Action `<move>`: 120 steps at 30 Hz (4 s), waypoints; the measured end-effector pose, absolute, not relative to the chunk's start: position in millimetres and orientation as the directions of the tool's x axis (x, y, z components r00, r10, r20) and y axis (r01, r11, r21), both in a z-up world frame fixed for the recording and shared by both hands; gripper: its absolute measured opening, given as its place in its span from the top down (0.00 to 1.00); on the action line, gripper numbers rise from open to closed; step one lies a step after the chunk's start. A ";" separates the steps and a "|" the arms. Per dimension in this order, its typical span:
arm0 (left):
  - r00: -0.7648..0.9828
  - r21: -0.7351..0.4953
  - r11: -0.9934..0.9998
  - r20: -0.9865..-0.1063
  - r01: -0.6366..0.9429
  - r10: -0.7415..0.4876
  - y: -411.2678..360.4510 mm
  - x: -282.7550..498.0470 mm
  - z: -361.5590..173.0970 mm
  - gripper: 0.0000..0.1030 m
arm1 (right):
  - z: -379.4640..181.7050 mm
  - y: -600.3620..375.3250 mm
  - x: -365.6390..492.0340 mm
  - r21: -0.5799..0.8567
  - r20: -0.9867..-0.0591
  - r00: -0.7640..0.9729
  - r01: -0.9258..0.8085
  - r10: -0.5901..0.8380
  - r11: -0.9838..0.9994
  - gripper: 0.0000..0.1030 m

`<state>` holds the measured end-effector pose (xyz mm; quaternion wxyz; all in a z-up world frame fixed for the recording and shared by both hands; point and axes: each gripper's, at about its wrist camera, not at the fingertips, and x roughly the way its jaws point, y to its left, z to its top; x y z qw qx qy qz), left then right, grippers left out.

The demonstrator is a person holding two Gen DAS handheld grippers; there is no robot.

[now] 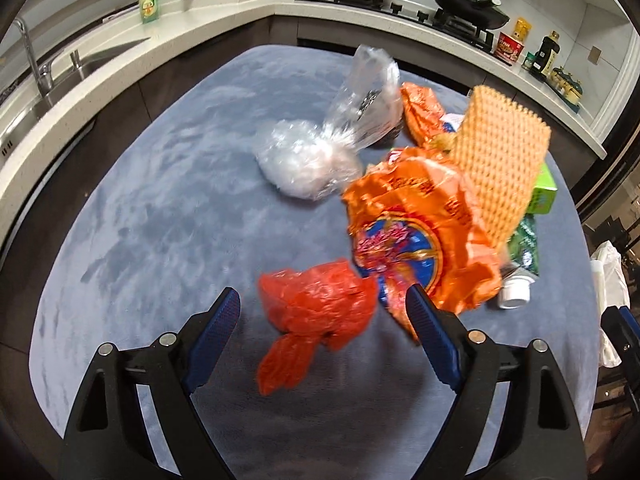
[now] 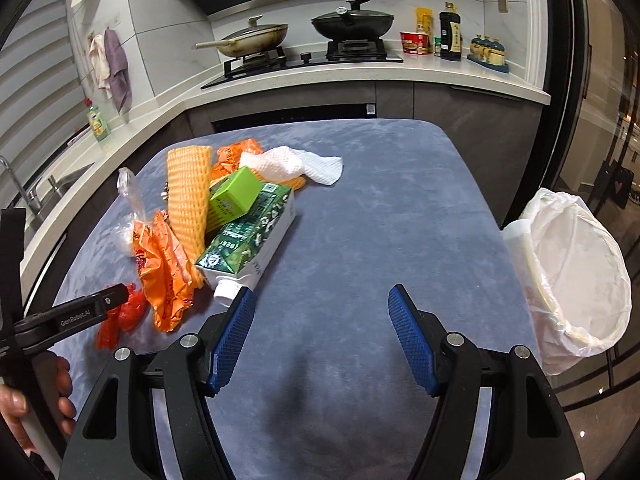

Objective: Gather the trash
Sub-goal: 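Grasp the red plastic bag with the left gripper while the right grasps the orange snack bag, then carry both bags over the bin and open both grippers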

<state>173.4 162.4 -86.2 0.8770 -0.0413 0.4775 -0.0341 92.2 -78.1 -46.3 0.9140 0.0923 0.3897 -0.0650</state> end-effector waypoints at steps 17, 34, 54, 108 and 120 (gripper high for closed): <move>0.488 -0.191 0.979 -0.849 0.077 -0.204 172.9 178.6 -106.9 0.56 | -57.3 -28.7 119.0 0.106 -0.749 0.662 0.109 0.007 0.988 0.35; 0.520 -0.204 0.978 -0.832 0.035 -0.192 199.5 176.8 -85.1 0.58 | -63.5 36.1 148.9 0.131 -0.741 0.660 -0.036 0.122 0.991 0.36; 0.534 -0.202 0.978 -0.822 0.056 -0.200 191.1 166.2 -71.7 0.58 | -51.1 27.9 148.4 0.150 -0.712 0.688 -0.043 0.139 0.988 0.81; 0.425 -0.092 0.722 -0.755 0.685 -0.499 -242.9 77.6 -9.2 0.58 | -25.6 -387.3 -49.7 0.286 -0.591 0.707 0.634 -0.388 0.719 0.81; 0.404 -0.063 0.703 -0.781 0.708 -0.477 -296.7 88.8 -31.1 0.58 | -56.5 -413.2 -32.6 0.293 -0.640 0.675 0.655 -0.366 0.696 0.81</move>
